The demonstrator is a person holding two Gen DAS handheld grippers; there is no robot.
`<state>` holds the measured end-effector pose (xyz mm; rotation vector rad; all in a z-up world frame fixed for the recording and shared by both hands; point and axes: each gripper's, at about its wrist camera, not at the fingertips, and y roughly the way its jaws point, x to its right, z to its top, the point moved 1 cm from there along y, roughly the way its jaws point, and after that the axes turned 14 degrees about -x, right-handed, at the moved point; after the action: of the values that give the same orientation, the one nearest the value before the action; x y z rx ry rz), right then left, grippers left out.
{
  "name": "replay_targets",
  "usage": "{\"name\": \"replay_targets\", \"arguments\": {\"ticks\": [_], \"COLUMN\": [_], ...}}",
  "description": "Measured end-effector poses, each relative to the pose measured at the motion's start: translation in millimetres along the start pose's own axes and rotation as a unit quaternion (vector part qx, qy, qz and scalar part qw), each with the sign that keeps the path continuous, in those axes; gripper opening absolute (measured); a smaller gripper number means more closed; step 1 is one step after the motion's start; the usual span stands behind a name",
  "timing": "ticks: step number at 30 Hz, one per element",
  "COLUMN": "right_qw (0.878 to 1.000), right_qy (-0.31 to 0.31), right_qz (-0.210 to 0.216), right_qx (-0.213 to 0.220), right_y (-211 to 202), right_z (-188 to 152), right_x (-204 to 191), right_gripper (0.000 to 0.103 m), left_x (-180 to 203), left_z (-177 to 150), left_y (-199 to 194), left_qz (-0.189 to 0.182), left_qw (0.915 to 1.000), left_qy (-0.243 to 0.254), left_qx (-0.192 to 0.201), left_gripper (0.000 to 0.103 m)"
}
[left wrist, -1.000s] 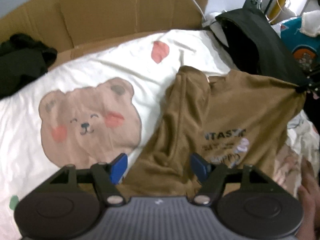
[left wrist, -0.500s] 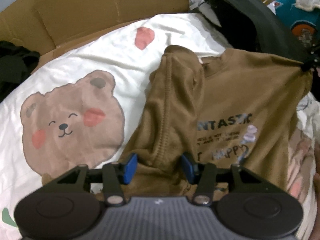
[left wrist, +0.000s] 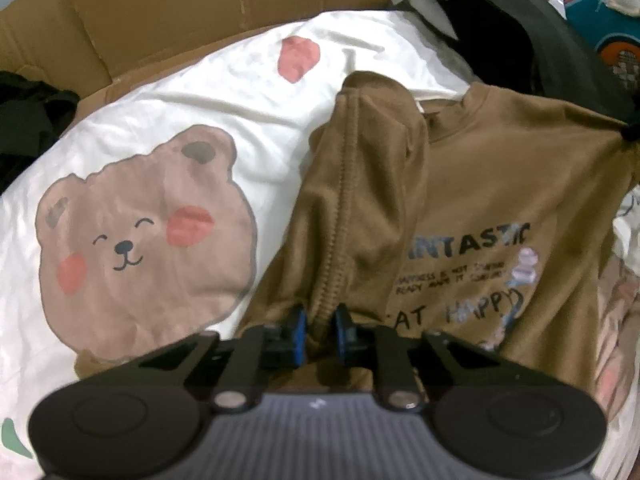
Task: Fold clothes
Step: 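Hold the shirt hem with the right gripper while the left gripper grips the shirt body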
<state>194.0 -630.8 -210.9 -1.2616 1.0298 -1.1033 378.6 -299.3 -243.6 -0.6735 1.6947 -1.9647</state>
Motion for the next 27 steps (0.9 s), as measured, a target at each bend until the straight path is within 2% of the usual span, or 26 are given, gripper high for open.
{"name": "replay_targets", "arguments": {"ticks": [10, 14, 17, 21, 27], "right_qw": [1.0, 1.0, 1.0, 0.999, 0.996], "right_qy": [0.008, 0.011, 0.015, 0.029, 0.07], "right_qz": [0.011, 0.016, 0.021, 0.028, 0.063], "right_qx": [-0.009, -0.013, -0.009, -0.005, -0.003], "right_y": [9.5, 13.6, 15.8, 19.6, 29.6], "right_z": [-3.4, -4.8, -6.2, -4.4, -0.1], "right_x": [-1.5, -2.1, -1.3, 3.6, 14.8], "right_gripper": [0.009, 0.024, 0.028, 0.03, 0.031], "left_x": [-13.7, -15.2, -11.8, -8.5, -6.5], "left_z": [-9.3, -7.8, -4.3, -0.7, 0.9], "left_y": [-20.7, -13.9, -9.1, -5.0, 1.9], "left_qz": [0.0, 0.001, 0.007, 0.011, 0.01], "left_qw": [0.9999, 1.0, 0.9999, 0.9999, 0.9999], "left_qy": [0.01, 0.002, 0.004, 0.007, 0.006], "left_qx": [-0.005, -0.01, -0.009, -0.011, -0.012], "left_gripper": [0.013, 0.013, 0.018, 0.019, 0.019]}}
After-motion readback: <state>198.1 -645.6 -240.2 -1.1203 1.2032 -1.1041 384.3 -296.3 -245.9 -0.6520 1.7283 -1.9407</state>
